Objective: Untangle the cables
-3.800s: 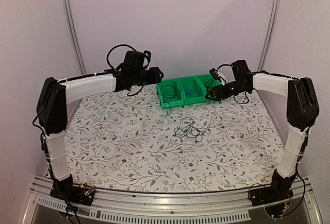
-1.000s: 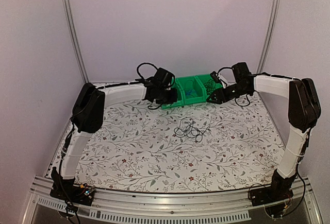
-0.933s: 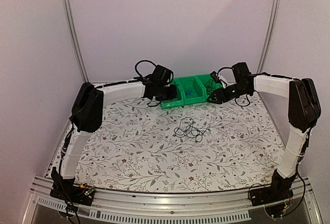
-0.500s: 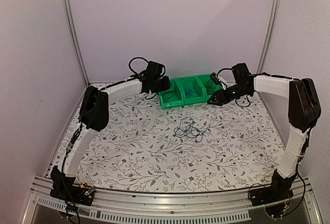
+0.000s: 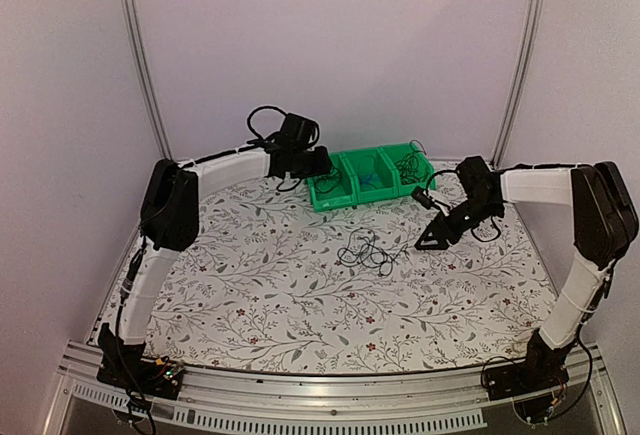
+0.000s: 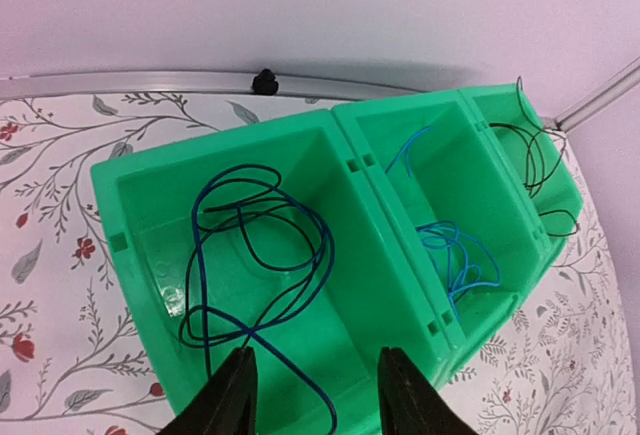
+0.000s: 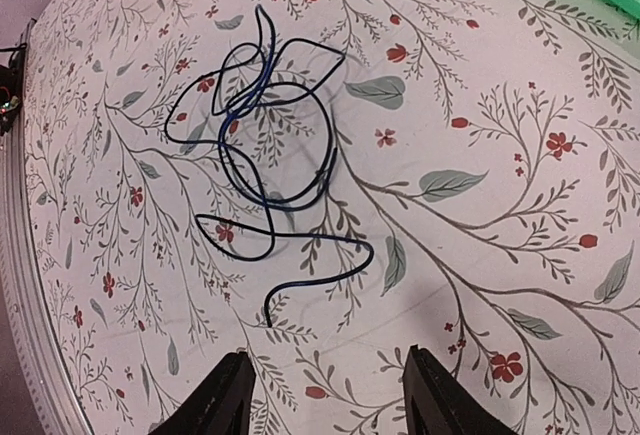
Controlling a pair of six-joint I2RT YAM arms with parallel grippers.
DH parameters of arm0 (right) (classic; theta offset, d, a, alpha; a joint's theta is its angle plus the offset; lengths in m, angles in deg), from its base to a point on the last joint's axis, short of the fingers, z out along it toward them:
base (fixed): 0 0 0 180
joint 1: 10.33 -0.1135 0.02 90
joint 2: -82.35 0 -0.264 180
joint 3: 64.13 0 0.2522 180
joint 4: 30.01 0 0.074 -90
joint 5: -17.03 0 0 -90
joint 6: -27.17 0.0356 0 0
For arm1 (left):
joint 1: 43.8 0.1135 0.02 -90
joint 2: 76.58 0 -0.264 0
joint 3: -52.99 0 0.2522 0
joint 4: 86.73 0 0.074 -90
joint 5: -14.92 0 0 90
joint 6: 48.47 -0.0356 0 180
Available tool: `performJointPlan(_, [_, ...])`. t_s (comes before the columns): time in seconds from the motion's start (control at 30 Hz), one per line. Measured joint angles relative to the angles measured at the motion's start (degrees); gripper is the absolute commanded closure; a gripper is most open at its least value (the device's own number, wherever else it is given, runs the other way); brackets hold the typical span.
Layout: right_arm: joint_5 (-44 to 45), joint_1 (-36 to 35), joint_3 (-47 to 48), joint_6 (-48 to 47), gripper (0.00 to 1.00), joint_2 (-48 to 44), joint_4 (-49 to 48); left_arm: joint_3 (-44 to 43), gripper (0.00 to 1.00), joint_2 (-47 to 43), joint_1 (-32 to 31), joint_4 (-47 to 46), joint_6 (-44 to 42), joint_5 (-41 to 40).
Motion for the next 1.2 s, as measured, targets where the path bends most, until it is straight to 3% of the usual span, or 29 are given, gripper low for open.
performJointPlan(0.37, [7.7, -0.6, -3.7, -12.2, 0.47, -3.4, -7.3, 17.9, 0.50, -23.2, -4.7, 0.7, -1.2, -0.6])
performJointPlan(0.67, [9.1, -4.7, -4.4, -27.4, 0.49, 0.9, -13.6, 28.6, 0.51, -32.9, -7.8, 2.1, 1.1, -2.2])
performJointPlan(0.73, [9.0, -5.3, -3.9, -29.6, 0.55, 2.5, -13.6, 29.8, 0.52, -34.6, -7.8, 2.5, 1.4, -3.2])
performJointPlan(0.9, [6.7, -5.8, -2.2, -32.8, 1.00, 4.4, -13.4, 32.5, 0.52, -38.4, -7.8, 2.4, 1.7, -4.9])
performJointPlan(1.2, [-0.3, -5.9, 6.5, -31.6, 1.00, 1.8, -5.2, 37.5, 0.47, -39.9, -9.2, -0.8, -5.0, -4.5])
